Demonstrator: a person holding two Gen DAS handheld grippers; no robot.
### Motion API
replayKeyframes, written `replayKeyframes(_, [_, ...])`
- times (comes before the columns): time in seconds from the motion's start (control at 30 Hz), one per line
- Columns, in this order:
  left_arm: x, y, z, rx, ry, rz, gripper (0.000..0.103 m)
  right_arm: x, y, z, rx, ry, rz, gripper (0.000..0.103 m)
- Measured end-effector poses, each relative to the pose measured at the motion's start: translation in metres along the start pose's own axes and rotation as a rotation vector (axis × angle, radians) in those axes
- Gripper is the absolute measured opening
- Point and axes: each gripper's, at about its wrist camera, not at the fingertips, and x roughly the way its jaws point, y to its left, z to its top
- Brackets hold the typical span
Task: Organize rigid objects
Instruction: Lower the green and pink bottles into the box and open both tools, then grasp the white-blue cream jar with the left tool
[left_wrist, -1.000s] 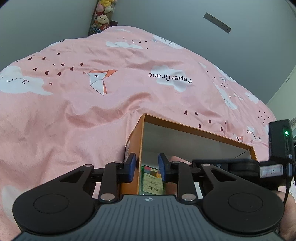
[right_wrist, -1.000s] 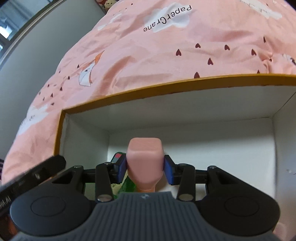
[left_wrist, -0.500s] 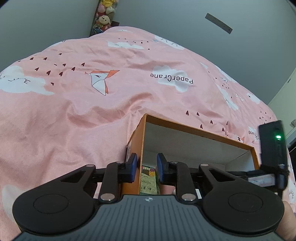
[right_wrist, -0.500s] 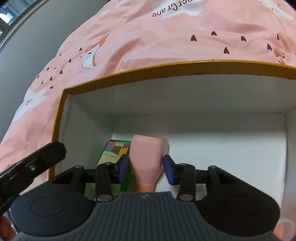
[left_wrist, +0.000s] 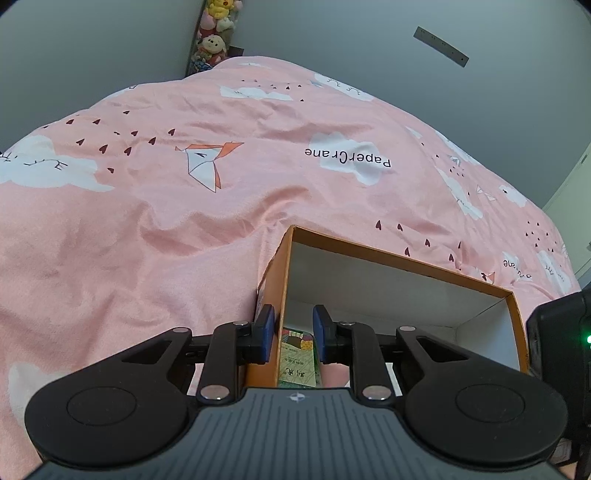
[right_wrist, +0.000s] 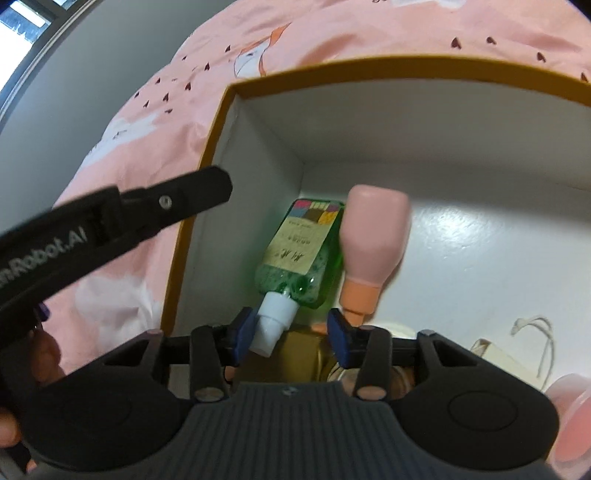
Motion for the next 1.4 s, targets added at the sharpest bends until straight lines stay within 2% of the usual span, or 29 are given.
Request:
replayKeyframes(0.03, [0.0, 0.0, 0.0, -0.002, 0.001, -0.001, 0.025, 0.001, 0.001, -0.001, -0.005, -0.001, 0.008, 0.022])
replayKeyframes(0.33, [-0.001, -0.001, -0.001, -0.009, -0.004, 0.001, 0.025, 0.006, 0.001, 0.005, -0.012, -0.036, -0.041, 0.021])
replayKeyframes(0.53, [-0.002, -0.002, -0.001, -0.007, -0.01, 0.01, 0.025, 0.004, 0.015, 0.003, -0.122, -0.058, -0.117, 0.028])
replayKeyframes(0.67, [-0.005, -0.004, -0.003, 0.009, -0.025, 0.02, 0.025, -0.005, 0.017, 0.003, -0.134, -0.076, -0.127, 0.03])
replayKeyframes(0.73, [-0.01, -0.008, -0.004, 0.023, -0.049, 0.033, 0.025, -0.015, 0.015, -0.001, -0.13, -0.089, -0.13, 0.04])
replayKeyframes(0.83, [-0.021, -0.014, -0.006, 0.051, -0.093, 0.047, 0.025, -0.032, 0.013, -0.008, -0.11, -0.126, -0.117, 0.047])
replayKeyframes(0.93, [-0.033, -0.02, -0.006, 0.067, -0.119, 0.032, 0.025, -0.052, 0.012, -0.018, -0.088, -0.175, -0.106, 0.054])
replayKeyframes(1.07, [-0.052, -0.035, -0.011, 0.128, -0.144, 0.002, 0.025, -0.08, 0.014, -0.037, -0.094, -0.243, -0.117, 0.057])
replayKeyframes(1.17, [-0.064, -0.047, -0.02, 0.168, -0.139, -0.031, 0.025, -0.1, 0.018, -0.054, -0.118, -0.296, -0.144, 0.059])
replayKeyframes(1.23, [-0.071, -0.053, -0.026, 0.194, -0.131, -0.051, 0.025, -0.111, 0.021, -0.066, -0.135, -0.333, -0.165, 0.064])
replayKeyframes(1.4, [-0.083, -0.068, -0.048, 0.262, -0.089, -0.115, 0.025, -0.137, 0.017, -0.102, -0.145, -0.4, -0.2, 0.065])
